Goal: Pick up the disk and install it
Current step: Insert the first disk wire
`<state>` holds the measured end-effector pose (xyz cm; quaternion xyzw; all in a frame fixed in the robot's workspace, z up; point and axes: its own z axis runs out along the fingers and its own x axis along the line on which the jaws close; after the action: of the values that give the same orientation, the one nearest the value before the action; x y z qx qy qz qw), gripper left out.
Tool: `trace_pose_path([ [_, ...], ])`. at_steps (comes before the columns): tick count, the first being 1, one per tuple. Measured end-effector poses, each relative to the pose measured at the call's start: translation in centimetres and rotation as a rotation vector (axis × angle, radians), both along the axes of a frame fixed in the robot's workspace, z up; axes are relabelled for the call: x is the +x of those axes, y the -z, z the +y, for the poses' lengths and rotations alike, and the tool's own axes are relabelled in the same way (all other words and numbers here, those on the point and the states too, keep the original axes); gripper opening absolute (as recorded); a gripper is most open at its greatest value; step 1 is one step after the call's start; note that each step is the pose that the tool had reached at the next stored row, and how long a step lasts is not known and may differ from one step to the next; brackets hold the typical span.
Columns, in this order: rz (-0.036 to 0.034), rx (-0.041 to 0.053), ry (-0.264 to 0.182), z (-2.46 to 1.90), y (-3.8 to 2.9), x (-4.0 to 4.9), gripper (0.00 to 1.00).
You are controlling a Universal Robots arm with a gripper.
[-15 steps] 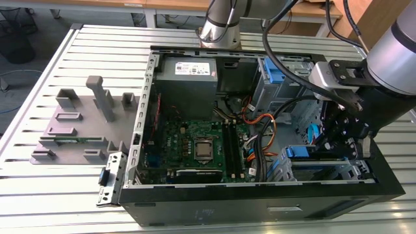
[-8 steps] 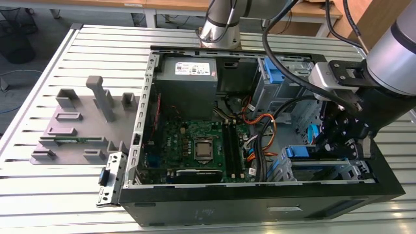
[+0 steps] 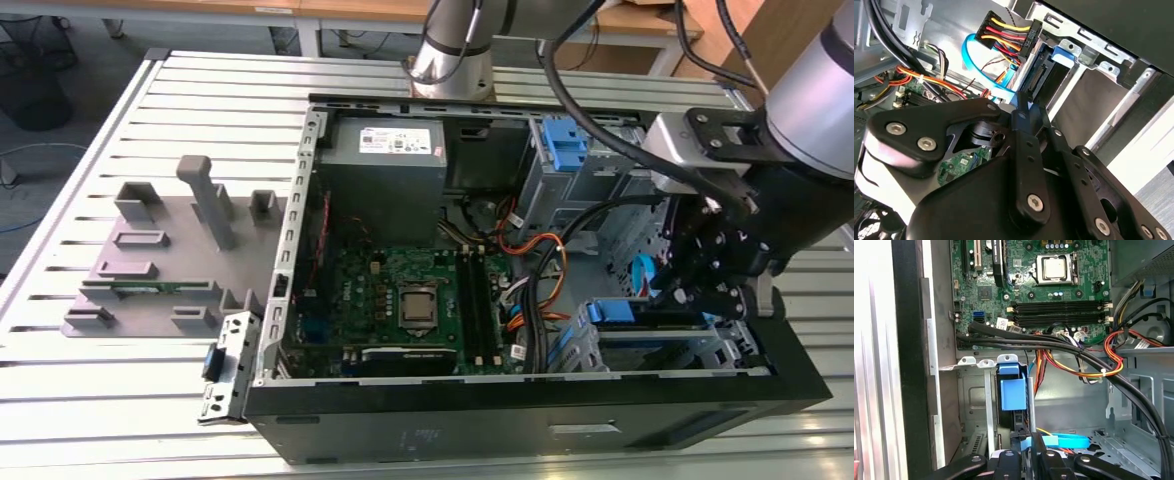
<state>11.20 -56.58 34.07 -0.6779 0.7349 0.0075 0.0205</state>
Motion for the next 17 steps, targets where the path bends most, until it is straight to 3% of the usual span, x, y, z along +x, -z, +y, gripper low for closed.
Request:
trace_pose_path([
  [6,0.0000,-0.0001,0.000,0.00,-1.27,0.00,0.23],
  [17,0.0000,0.0000,0.000,0.00,-1.71,0.00,0.23],
])
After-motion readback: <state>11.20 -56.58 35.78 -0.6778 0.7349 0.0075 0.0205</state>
